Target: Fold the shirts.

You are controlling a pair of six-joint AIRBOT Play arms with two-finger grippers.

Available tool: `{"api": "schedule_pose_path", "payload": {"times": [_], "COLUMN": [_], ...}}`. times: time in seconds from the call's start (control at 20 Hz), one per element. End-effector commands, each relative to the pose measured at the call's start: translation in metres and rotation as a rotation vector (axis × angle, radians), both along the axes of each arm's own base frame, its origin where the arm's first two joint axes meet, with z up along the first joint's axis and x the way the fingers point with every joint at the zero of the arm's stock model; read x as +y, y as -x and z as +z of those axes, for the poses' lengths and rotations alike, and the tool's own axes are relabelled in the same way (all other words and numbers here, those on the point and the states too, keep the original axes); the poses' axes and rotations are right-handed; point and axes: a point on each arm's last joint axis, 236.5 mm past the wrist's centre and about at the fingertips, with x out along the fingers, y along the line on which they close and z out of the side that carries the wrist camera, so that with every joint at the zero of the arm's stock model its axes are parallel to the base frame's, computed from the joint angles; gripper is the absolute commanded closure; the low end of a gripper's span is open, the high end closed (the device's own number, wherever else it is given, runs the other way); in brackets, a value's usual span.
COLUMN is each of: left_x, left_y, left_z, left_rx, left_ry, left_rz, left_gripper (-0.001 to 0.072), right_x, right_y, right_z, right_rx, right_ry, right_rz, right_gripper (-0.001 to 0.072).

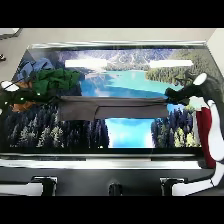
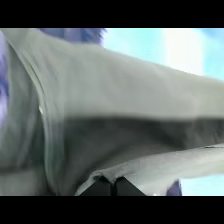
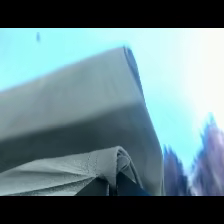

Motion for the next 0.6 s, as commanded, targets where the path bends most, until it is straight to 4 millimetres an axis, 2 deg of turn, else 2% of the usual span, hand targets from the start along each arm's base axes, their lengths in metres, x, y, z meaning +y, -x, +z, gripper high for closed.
{"api": "schedule_pose_path", "payload": {"times": [0.0,0.1,0.15,0.2,0.25,0.3,0.35,0.45,0.5,0.55], "left_x": [0.0,-0.007,-0.009,-0.009,-0.008,-0.003,0.003,0.016,0.021,0.024], "left_y": [-0.018,-0.017,-0.016,-0.017,-0.018,-0.02,-0.023,-0.029,-0.031,-0.033], "left_z": [-0.053,-0.074,-0.08,-0.081,-0.079,-0.072,-0.062,-0.036,-0.023,-0.011], "left_rx": [0.134,0.176,0.186,0.187,0.178,0.172,0.162,0.132,0.111,0.091], "left_ry": [0.043,0.051,0.052,0.052,0.05,0.053,0.056,0.058,0.055,0.052], "left_rz": [0.02,0.006,0.001,-0.001,-0.008,-0.012,-0.013,-0.021,-0.022,-0.022], "left_gripper": [0.0678,0.0677,0.0677,0.067,0.0555,0.0293,0.0136,0.0133,0.0134,0.0135], "right_x": [0.014,0.019,0.021,0.023,0.023,0.02,0.01,-0.022,-0.039,-0.045], "right_y": [-0.017,-0.015,-0.015,-0.016,-0.016,-0.013,-0.008,0.006,0.016,0.024], "right_z": [-0.039,-0.054,-0.055,-0.052,-0.046,-0.034,-0.019,-0.003,-0.006,-0.014], "right_rx": [0.054,0.087,0.087,0.08,0.075,0.065,0.056,0.063,0.097,0.133], "right_ry": [-0.003,-0.029,-0.039,-0.047,-0.057,-0.062,-0.056,-0.056,-0.081,-0.138], "right_rz": [-0.001,-0.003,-0.005,-0.008,-0.009,0.003,0.027,0.006,-0.033,-0.066], "right_gripper": [0.0668,0.0667,0.0664,0.0595,0.0404,0.0153,0.0083,0.0033,0.0031,0.0023]}}
